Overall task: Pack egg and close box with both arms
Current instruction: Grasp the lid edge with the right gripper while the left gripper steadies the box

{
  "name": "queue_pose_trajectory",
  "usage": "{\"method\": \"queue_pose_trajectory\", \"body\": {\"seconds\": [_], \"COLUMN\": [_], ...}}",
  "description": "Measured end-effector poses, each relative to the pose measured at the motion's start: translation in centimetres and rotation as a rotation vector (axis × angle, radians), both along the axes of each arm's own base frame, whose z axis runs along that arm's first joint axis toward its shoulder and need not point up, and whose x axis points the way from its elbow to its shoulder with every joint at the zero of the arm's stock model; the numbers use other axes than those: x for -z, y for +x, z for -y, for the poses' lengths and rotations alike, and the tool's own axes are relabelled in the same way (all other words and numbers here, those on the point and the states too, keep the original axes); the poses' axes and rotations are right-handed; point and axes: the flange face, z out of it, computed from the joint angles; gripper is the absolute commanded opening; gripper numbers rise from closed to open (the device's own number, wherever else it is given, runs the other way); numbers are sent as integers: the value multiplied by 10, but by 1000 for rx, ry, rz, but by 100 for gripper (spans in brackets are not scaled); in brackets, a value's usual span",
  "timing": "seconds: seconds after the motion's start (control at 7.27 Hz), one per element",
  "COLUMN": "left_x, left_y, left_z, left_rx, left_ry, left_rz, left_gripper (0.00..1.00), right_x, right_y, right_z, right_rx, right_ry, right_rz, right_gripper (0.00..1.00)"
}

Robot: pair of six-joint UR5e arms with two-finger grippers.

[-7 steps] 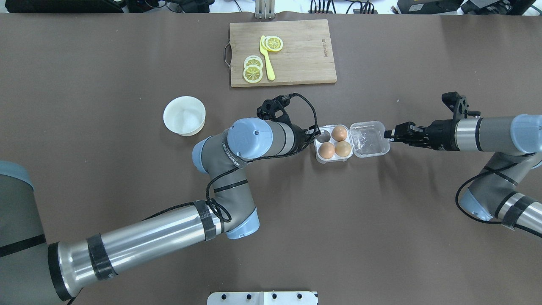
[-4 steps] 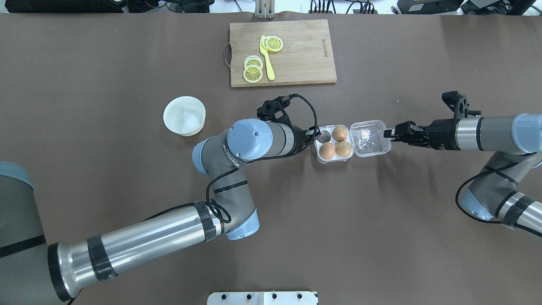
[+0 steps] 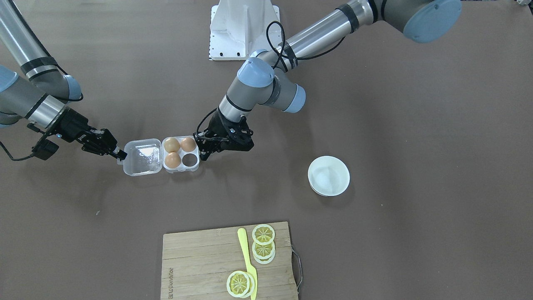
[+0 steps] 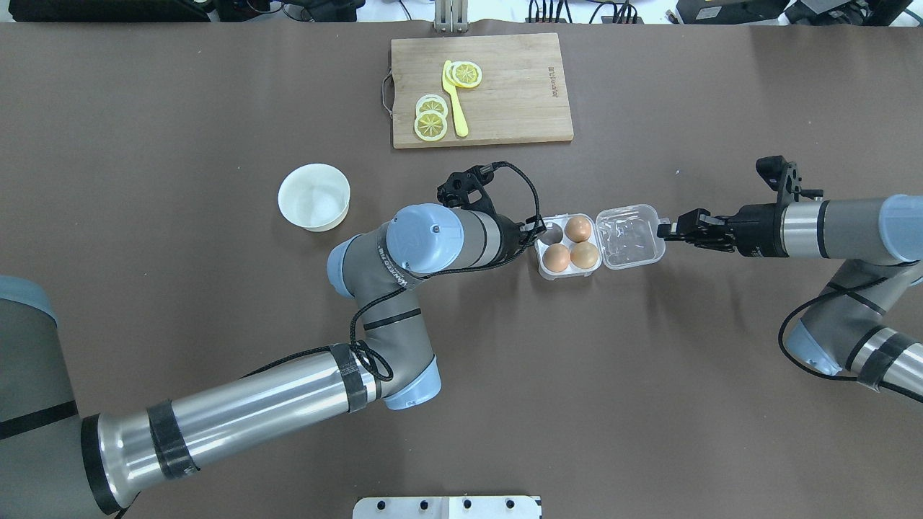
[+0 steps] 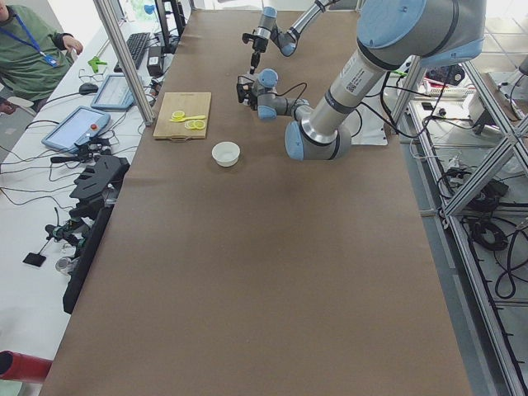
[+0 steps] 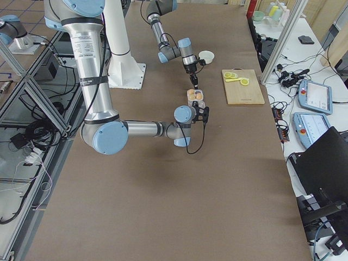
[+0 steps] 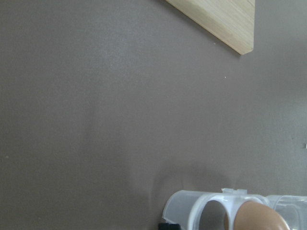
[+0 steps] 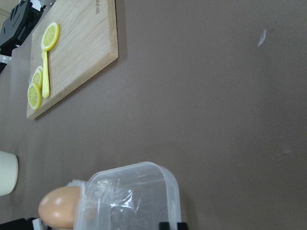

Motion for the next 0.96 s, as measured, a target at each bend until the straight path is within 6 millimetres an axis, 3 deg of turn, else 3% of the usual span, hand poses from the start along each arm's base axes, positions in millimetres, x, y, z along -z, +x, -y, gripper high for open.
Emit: {"method": "queue_pose_trajectory", "body": {"seconds": [0.96], "left_x": [-4], "left_y": [6], "left_z": [-12], "left_rx": [-16], "left_ry": [5], "left_rz": [-12], "left_gripper": [0], "right_x": [0], "right_y": [10], "right_z": [-6], "right_rx": [25], "right_ry": [23], "right_rz": [24], "right_gripper": [16]}}
